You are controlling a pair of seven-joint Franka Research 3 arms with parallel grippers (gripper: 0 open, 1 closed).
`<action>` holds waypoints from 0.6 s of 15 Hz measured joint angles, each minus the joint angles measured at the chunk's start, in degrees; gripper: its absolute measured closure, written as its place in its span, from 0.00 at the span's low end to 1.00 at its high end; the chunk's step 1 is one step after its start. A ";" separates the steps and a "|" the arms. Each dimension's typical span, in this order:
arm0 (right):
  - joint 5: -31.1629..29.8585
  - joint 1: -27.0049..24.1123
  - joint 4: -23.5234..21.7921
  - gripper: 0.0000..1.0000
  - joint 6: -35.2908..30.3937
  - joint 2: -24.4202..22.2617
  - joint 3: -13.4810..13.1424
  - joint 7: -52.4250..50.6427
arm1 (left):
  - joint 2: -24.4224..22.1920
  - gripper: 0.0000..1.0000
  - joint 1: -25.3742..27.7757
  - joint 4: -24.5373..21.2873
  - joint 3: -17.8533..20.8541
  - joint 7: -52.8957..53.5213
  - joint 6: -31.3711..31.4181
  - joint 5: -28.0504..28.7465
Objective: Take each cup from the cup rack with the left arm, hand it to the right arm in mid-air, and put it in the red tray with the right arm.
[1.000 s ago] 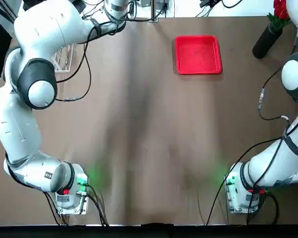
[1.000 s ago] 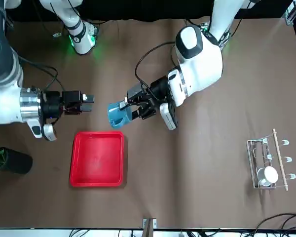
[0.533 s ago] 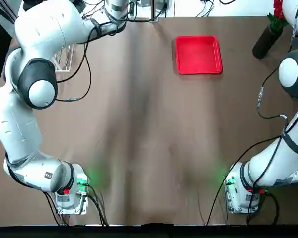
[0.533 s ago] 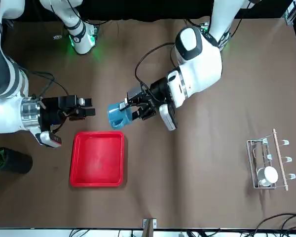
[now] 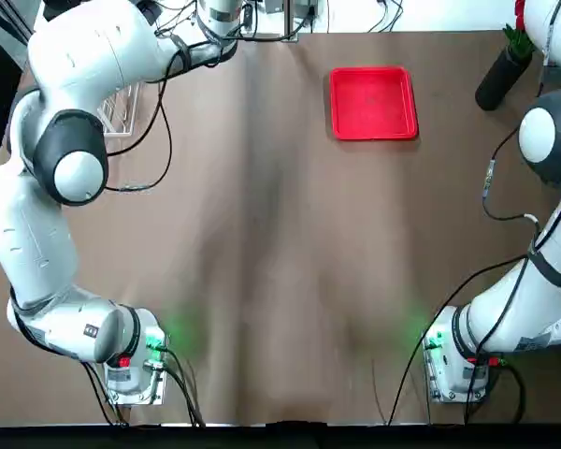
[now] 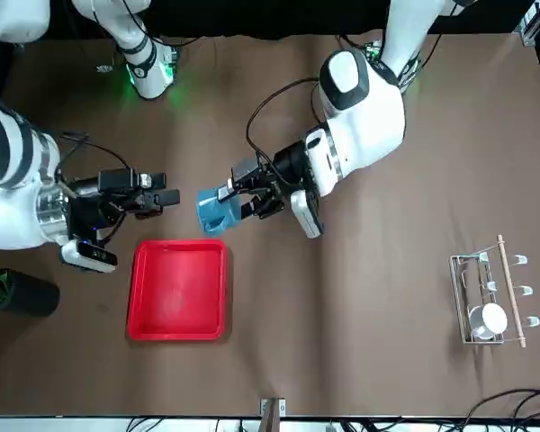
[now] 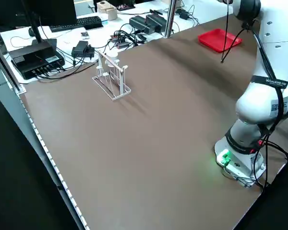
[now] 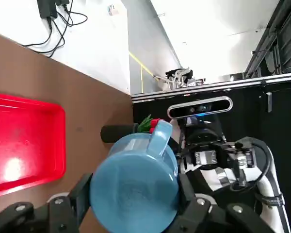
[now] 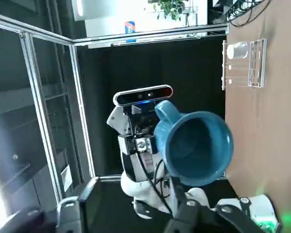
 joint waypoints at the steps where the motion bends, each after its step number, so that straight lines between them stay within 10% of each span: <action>1: 0.19 0.18 -0.03 0.36 0.00 0.56 0.01 -1.77 | 0.03 0.26 0.00 0.00 0.00 0.00 0.00 0.00; 9: 3.30 2.87 -0.15 0.51 0.15 3.27 0.09 -9.06 | 0.07 0.26 0.00 0.01 0.00 0.00 0.02 0.00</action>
